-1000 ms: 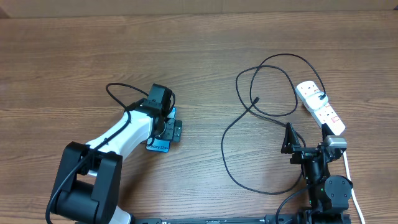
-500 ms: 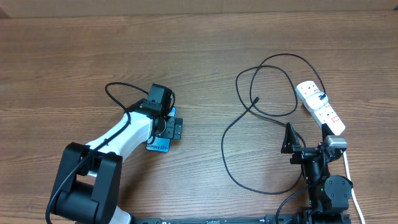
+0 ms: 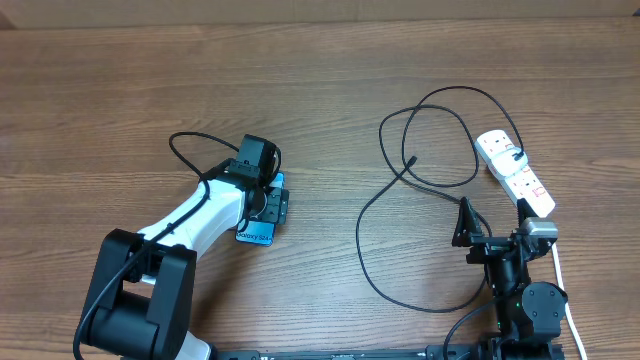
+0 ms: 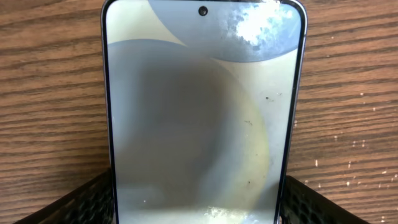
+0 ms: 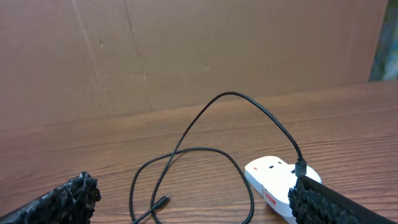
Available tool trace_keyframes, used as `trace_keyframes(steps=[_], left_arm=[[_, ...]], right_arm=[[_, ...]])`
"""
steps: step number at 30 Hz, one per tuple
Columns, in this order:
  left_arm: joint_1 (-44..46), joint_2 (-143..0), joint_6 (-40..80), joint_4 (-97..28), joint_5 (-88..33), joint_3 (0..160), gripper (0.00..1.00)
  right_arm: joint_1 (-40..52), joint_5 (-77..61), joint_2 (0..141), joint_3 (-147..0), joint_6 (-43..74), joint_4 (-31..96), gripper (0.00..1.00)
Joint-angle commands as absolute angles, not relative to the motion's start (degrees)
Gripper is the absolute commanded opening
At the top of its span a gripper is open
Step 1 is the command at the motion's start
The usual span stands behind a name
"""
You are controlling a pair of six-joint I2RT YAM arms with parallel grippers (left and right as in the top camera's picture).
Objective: Plug charger to phone and switch on socket
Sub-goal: 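Lower the left gripper and close it on the phone's sides, then lift the phone with the left gripper and tilt it upright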
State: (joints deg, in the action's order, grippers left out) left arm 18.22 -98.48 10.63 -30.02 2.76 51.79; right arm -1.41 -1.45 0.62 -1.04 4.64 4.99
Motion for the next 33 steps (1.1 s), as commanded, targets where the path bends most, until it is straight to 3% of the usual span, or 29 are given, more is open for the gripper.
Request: trace_keyframes(steps=[1,10,20,33], left_arm=[[17.9,-99.4,10.3,-30.7,-0.7,50.2,0.79],[17.9,-99.3,10.8,-30.8,-10.2,51.2,0.73],[17.9,-99.3,12.8,-31.2,-31.5,55.7,0.69],[17.9,-99.3,32.5,-29.5,-51.3,56.0,0.67]], right_arm=[[-1.6,-1.1,0.2,-0.4,4.4,4.7,1.0],[-1.6,-1.1,0.2,-0.4,4.4,4.7,1.0],[-1.6,-1.1,0.2,-0.4,4.4,4.7,1.0],[-1.6,-1.1,0.2,-0.4,4.4,4.7,1.0]])
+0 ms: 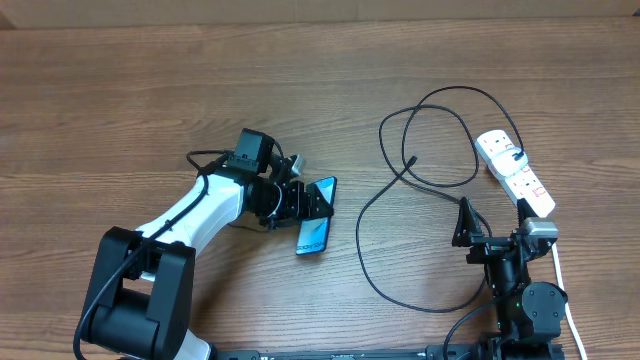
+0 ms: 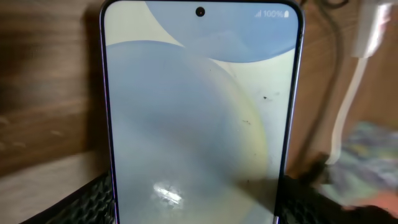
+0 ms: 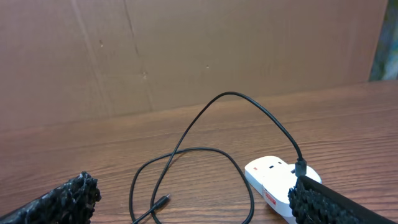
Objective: Plug charger to phone and switch on socket
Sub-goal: 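Lift the phone with the left gripper and tilt it upright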
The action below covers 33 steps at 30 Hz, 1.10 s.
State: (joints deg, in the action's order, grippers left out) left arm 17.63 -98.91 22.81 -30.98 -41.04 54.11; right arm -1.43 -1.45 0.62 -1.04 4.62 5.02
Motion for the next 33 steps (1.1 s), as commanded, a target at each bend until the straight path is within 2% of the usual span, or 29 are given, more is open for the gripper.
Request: trace_keyframes(steps=[1,7,16,33], left_arm=[[17.9,-99.3,34.5,-28.7,-52.8,56.1,0.66],[17.9,-99.3,52.6,-20.3,-63.9,56.1,0.65],[17.9,-99.3,66.7,-10.4,-67.1,56.0,0.63],[17.9,-99.3,70.5,-7.0,-67.6,56.0,0.62]], right_arm=[[-1.6,-1.1,0.2,-0.4,4.4,4.7,1.0],[-1.6,-1.1,0.2,-0.4,4.4,4.7,1.0],[-1.6,-1.1,0.2,-0.4,4.4,4.7,1.0],[-1.6,-1.1,0.2,-0.4,4.4,4.7,1.0]])
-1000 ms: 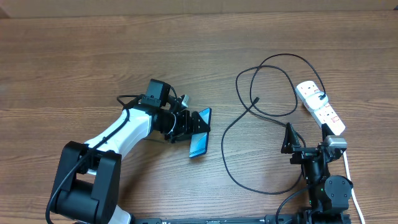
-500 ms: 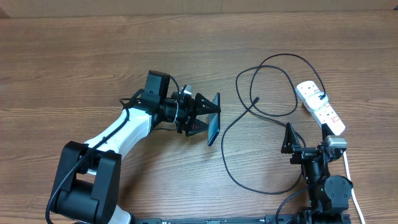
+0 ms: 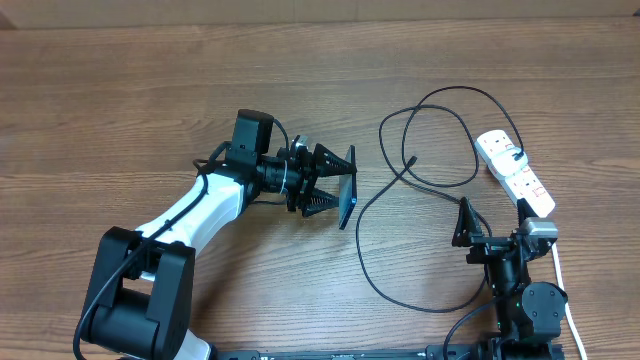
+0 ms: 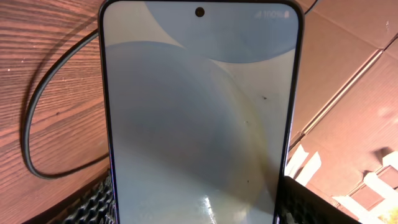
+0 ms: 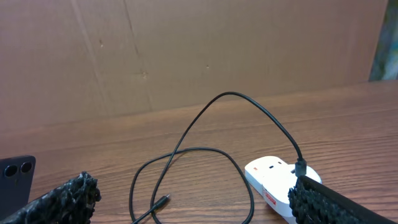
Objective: Plug charger to phone and switch on socket
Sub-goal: 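Lift the phone with the left gripper and tilt it upright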
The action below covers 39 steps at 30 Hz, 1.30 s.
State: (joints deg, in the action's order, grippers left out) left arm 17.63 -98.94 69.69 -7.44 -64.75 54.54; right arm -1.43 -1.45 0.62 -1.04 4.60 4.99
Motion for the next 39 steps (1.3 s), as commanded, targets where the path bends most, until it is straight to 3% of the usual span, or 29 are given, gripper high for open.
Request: trace_keyframes(steps=[1,18,34,39], left_arm=[[17.9,-99.3,70.5,-7.0,-67.6,56.0,0.63],[17.9,-99.3,70.0,-7.0,-67.6,56.0,0.62],[17.9,-99.3,45.7,-6.8,-56.6,56.0,0.59],[17.9,-99.3,43.4,-6.9,-53.0,56.0,0.59]], right_arm=[[-1.6,-1.1,0.2,-0.4,4.4,4.7,1.0],[-1.6,-1.1,0.2,-0.4,4.4,4.7,1.0],[-1.6,-1.1,0.2,-0.4,4.4,4.7,1.0],[-1.6,-1.1,0.2,-0.4,4.4,4.7,1.0]])
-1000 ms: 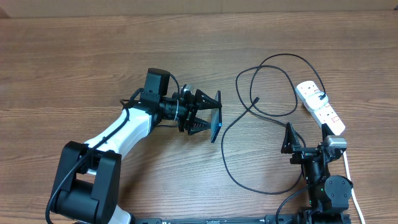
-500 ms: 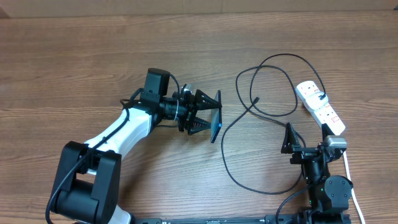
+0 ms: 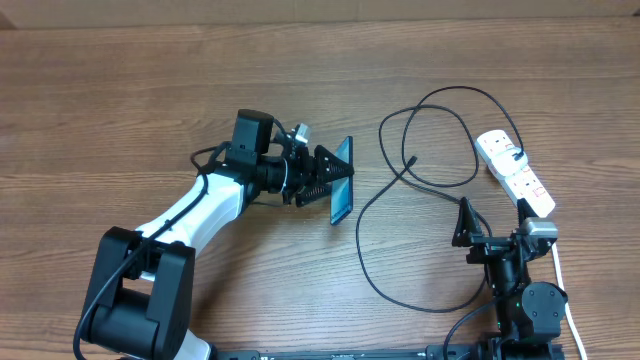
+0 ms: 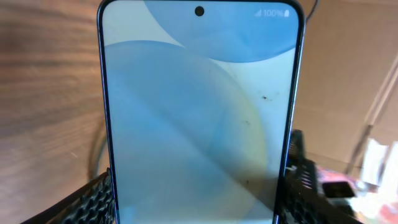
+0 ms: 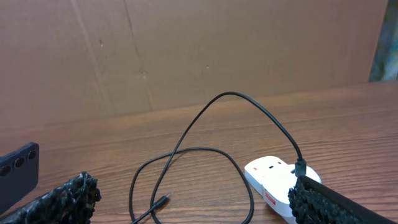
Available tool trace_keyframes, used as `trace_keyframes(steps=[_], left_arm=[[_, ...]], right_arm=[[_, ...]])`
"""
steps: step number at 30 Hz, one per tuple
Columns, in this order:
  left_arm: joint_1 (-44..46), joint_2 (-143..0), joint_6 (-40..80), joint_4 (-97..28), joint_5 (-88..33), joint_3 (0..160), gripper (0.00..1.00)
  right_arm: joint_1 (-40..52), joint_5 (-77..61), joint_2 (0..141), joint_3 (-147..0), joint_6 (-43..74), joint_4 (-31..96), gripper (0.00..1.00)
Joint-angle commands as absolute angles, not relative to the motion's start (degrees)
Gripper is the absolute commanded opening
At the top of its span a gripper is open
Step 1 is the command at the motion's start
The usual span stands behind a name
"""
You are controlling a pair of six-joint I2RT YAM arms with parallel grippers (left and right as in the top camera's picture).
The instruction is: Plug charger to phone and switch on socket
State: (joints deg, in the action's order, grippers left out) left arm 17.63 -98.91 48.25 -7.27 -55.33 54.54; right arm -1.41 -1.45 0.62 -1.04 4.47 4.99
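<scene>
My left gripper (image 3: pixel 322 183) is shut on the phone (image 3: pixel 341 194), holding it on edge above the table's middle, just left of the cable. In the left wrist view the lit phone screen (image 4: pixel 200 112) fills the frame between the fingers (image 4: pixel 93 202). The black charger cable (image 3: pixel 400 190) loops across the right half of the table; its free plug tip (image 3: pixel 412 160) lies loose, seen also as the plug tip (image 5: pixel 163 201). The white socket strip (image 3: pixel 515 172) lies at the far right, the socket strip (image 5: pixel 280 183) with the cable plugged in. My right gripper (image 5: pixel 193 205) is open near the front edge.
A brown cardboard wall (image 5: pixel 199 50) stands behind the table. The left arm's own black cable (image 3: pixel 205 155) trails beside its wrist. Bare wood table (image 3: pixel 100 100) lies to the left and back.
My left gripper has turned the phone a little and shifted it slightly back and left; it now shows at the left edge of the right wrist view, higher than before. The right arm is unchanged.
The phone first lay flat on the table with my left gripper shut on it. Then it was lifted and carried to the right, tilted. After that it stood on edge near the cable, where it stays now, slightly turned. My right gripper stayed open and still.
</scene>
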Motion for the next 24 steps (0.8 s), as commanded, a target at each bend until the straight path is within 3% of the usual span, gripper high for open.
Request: trace_keyframes(steps=[1,16,20,22,24], left_arm=[[17.9,-99.3,43.4,-6.9,-52.0,56.0,0.58],[17.9,-99.3,48.8,-6.6,-47.6,56.0,0.55],[17.5,-99.3,51.9,-6.6,-48.1,56.0,0.55],[16.8,-99.3,54.0,-6.5,-49.0,56.0,0.55],[15.7,-99.3,54.3,-5.3,-51.3,56.0,0.55]], right_arm=[[-1.6,-1.1,0.2,-0.4,4.4,4.7,1.0],[-1.6,-4.4,0.2,-0.4,6.3,1.1,1.0],[-1.6,-19.4,0.2,-0.4,22.5,0.3,1.0],[-1.6,-32.4,0.2,-0.4,39.9,1.4,1.0],[-1.6,-35.0,0.3,-0.4,44.0,2.1,1.0]])
